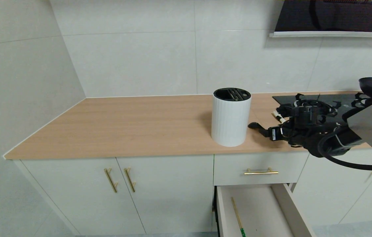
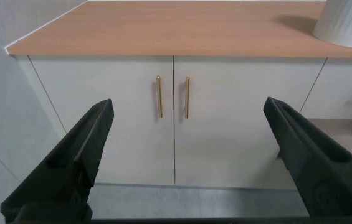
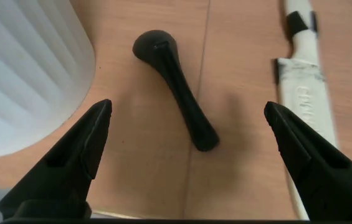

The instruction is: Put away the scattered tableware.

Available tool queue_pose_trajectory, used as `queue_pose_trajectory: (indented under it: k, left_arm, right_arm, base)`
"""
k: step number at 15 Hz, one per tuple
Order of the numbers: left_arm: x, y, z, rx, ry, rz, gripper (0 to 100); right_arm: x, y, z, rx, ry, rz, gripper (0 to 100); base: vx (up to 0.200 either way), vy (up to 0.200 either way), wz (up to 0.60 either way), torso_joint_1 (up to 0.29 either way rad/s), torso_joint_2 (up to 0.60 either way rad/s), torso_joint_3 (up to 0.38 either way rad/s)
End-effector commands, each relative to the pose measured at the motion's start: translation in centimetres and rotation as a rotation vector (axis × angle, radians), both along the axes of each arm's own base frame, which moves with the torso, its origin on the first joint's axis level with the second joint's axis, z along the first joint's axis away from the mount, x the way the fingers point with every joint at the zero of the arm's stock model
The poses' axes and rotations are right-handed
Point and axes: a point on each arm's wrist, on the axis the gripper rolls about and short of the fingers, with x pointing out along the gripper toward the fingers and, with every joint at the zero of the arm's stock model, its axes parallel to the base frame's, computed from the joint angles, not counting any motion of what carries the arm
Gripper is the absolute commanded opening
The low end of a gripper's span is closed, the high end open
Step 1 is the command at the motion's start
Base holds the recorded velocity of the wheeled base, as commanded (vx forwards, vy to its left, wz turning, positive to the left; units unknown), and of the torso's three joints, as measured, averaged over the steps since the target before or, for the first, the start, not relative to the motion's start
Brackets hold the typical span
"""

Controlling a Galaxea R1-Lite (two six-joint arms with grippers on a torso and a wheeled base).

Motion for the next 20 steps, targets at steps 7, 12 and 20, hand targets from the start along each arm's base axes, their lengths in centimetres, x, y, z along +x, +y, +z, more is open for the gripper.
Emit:
queue_pose_trajectory:
  k: [7,12,20]
  left_arm:
    - [0.0,0.0,0.0,0.0,0.001,0.0,100]
    - [0.0,0.0,0.0,0.0,0.001,0.0,100]
    - [0.0,0.0,0.0,0.0,0.001,0.0,100]
  right_arm:
    - [1.2,-0.1,-2.5,-0.003,0.033,-0.005,100]
    - [1.6,-0.4,-3.4,-0.001,0.043,-0.011,100]
    - [1.8,-0.4,-3.7,-0.002,0.046,-0.014,0]
  base:
    - [0.0,0.0,0.0,0.0,0.0,0.0]
    - [0.0,0.0,0.0,0.0,0.0,0.0]
    - [0.0,0.0,0.0,0.0,0.0,0.0]
